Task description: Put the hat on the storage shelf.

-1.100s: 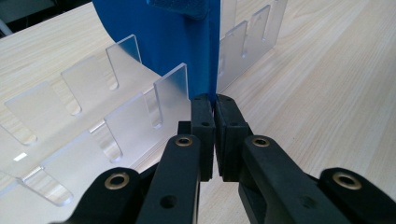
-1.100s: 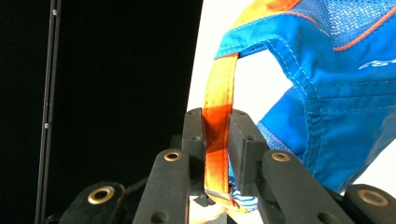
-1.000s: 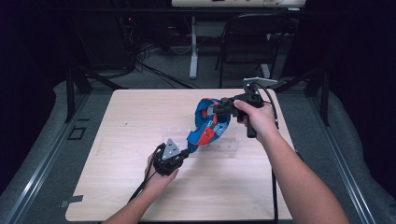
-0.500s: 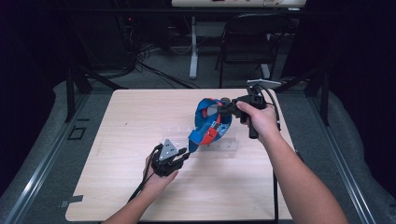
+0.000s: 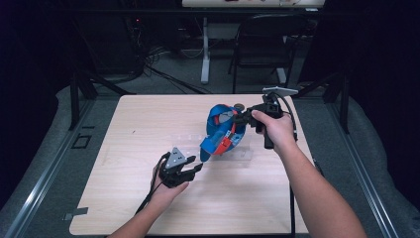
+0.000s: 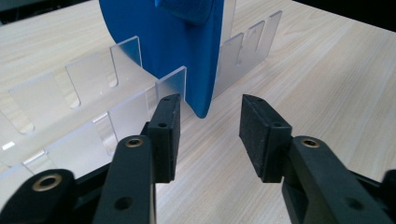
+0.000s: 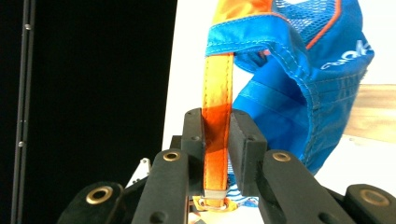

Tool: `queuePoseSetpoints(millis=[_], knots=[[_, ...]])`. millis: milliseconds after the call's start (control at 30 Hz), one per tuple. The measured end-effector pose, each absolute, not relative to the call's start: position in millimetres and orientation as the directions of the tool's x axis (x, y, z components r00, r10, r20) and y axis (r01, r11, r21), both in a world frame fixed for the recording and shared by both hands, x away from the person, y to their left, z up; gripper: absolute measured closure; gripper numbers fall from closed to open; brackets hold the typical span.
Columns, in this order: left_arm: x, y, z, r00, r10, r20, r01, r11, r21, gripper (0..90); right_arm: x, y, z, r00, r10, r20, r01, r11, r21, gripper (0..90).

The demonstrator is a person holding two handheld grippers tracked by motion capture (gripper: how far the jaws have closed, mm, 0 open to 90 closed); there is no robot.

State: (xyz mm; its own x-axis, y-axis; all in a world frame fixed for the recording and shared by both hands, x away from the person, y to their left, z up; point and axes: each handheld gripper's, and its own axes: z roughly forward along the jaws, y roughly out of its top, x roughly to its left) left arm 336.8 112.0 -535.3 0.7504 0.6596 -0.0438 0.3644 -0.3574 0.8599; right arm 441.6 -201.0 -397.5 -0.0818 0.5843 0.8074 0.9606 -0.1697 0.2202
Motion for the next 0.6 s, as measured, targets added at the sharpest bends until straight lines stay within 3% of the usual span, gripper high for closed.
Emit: queuePoseSetpoints(millis=[333, 600], knots=[[338, 115, -534, 0.738, 0.672, -0.054, 0.379, -0.347, 0.858, 52.2, 441, -208, -411, -0.054, 0.601, 0.798, 0.956, -0.2, 0.216, 69.1], [338, 118, -534, 0.734, 0.676, -0.057, 0.392, -0.354, 0.849, 51.5, 434, -214, -416, -0.082, 0.674, 0.734, 0.947, -0.177, 0.269, 63.3]])
